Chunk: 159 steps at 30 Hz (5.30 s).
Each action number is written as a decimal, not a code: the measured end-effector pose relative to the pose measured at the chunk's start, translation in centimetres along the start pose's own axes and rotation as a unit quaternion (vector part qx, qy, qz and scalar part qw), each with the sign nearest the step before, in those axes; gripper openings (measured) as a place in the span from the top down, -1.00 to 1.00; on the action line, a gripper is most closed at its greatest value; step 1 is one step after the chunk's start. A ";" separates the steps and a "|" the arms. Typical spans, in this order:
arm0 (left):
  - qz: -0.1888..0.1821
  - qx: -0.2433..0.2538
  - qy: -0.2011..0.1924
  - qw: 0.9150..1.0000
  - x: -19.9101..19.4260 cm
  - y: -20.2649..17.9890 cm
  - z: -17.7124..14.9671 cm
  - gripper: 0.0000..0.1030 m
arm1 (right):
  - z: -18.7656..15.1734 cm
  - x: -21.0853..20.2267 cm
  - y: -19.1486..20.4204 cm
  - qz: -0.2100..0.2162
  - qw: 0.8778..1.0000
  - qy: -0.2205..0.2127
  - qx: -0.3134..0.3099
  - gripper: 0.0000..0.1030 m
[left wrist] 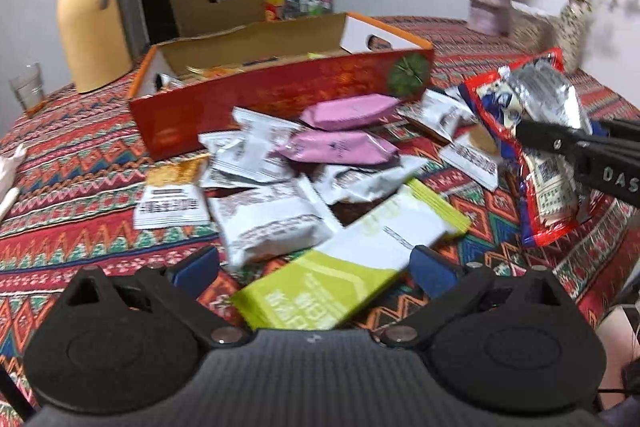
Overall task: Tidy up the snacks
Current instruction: 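Grasp the lime-green bar with the left tool while the right tool holds the red bag, then carry the red bag and green bar over the box and release both inside, then withdraw both tools from the box back toward the snack pile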
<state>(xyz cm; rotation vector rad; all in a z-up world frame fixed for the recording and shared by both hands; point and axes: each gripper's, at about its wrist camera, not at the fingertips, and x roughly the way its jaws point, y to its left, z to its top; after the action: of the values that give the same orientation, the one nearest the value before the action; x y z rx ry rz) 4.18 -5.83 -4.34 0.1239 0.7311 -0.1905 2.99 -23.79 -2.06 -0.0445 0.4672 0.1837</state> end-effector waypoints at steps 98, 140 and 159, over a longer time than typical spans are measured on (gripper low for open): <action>0.080 -0.159 -0.109 0.978 8.1 10.0 16.7 0.27 | 12.6 19.5 1.1 0.042 0.998 -0.013 0.043 0.50; 0.111 -0.162 -0.150 0.969 5.9 9.0 15.5 -1.00 | 11.7 17.3 2.1 -0.006 0.999 -0.030 0.026 -1.00; 0.125 -0.146 -0.169 0.967 1.9 8.2 15.8 -1.00 | 13.0 12.8 1.7 -0.003 0.998 -0.069 0.013 -1.00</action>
<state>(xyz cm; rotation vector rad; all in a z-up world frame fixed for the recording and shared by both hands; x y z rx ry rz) 17.63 -0.90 6.44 -0.0979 0.3901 0.1367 19.63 -18.94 3.74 -0.0068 0.3312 0.1727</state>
